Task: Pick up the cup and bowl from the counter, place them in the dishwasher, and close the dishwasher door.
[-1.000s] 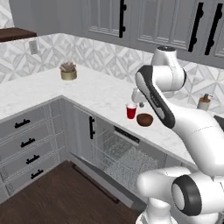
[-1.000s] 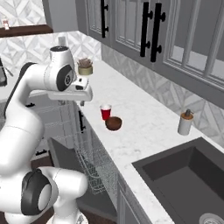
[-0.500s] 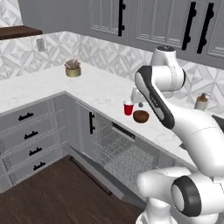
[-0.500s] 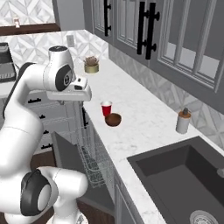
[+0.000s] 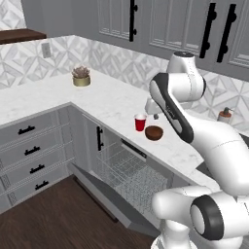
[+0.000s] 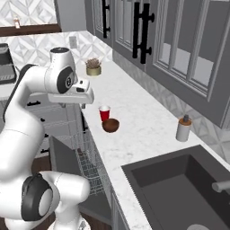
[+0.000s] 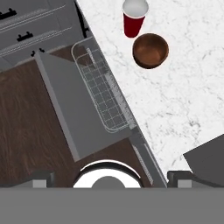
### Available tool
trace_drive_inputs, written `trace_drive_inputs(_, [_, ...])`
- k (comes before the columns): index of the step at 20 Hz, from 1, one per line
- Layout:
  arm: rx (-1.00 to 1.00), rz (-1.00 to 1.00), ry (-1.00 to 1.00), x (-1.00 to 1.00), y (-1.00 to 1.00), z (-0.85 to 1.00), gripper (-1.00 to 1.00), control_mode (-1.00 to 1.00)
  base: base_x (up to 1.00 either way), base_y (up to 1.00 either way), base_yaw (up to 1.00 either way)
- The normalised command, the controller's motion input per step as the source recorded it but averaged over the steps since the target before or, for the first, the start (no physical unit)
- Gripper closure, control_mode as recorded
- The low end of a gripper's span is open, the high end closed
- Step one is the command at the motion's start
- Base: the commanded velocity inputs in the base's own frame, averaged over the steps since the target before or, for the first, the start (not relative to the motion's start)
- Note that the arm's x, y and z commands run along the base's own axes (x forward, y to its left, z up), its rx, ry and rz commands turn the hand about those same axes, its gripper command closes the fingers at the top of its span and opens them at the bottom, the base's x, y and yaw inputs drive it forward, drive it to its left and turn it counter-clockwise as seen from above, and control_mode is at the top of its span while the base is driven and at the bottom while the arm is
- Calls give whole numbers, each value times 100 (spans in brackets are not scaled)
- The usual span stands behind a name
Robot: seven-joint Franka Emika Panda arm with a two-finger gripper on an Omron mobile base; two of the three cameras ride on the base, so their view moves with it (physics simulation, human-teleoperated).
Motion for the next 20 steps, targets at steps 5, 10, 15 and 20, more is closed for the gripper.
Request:
trace_drive_inputs(5, [1,5,2,4,-14,-11,-100,-100,6,-15,3])
trace_drive_inputs(10, [0,10,2,48,-28,-22,-100,-100,0,0,0])
trace_drive_inputs(15, [-2,11,0,81,-2,-47,-100,-100,0,0,0])
trace_drive_inputs(20, [-8,11,0,66,0,-59,-100,-100,0,0,0])
